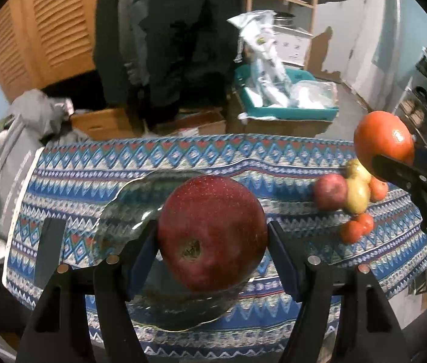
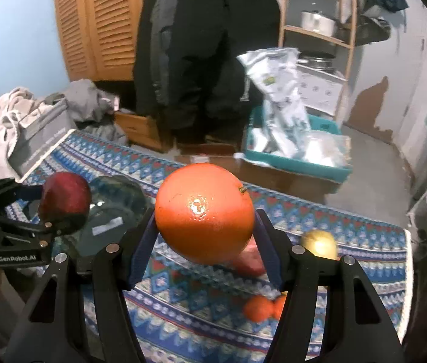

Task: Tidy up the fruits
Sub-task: 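Lift the red apple with the left tool while the right tool carries the orange to the bowl, then open the left tool over the glass bowl while the right tool releases the orange into it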

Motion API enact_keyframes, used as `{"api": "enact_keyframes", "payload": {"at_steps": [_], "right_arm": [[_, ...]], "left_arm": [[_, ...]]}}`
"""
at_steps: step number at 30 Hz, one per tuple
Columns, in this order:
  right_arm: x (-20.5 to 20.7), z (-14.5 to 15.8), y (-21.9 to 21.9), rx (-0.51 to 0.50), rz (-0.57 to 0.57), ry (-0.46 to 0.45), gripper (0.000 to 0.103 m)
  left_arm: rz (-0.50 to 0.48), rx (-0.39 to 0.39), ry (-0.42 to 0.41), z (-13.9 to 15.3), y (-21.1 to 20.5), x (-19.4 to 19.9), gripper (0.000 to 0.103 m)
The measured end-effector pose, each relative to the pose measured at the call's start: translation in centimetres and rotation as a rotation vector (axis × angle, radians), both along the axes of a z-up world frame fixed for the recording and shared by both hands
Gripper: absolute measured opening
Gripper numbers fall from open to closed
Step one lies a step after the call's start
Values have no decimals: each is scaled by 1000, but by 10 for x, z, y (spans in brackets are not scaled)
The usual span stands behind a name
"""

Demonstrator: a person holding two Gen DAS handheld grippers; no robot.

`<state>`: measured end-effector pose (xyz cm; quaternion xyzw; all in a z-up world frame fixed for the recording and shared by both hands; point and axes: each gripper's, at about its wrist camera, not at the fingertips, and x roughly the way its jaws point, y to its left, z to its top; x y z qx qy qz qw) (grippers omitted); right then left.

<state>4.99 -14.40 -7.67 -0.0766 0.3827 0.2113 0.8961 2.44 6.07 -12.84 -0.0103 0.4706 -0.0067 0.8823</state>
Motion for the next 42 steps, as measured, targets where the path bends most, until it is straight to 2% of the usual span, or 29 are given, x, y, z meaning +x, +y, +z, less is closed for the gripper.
{"api": "enact_keyframes", "payload": {"at_steps": [6, 14, 23, 30, 34, 42], "right_arm": [[10, -15, 38, 0, 56, 33, 63], [24, -45, 90, 29, 133, 121, 63], [30, -84, 133, -6, 200, 234, 63], [30, -112, 148, -40, 215, 311, 63], [30, -121, 150, -52, 217, 343, 63], [29, -132, 153, -75, 223, 401, 64]], "left_arm": [[57, -6, 35, -16, 30, 0, 72], [111, -13, 105, -50, 63, 4, 72], [162, -30, 196, -87, 90, 6, 72], [163, -28, 243, -102, 94, 7, 72], [168, -61, 276, -111, 97, 6, 72], [159, -59, 335, -122, 95, 7, 72]]}}
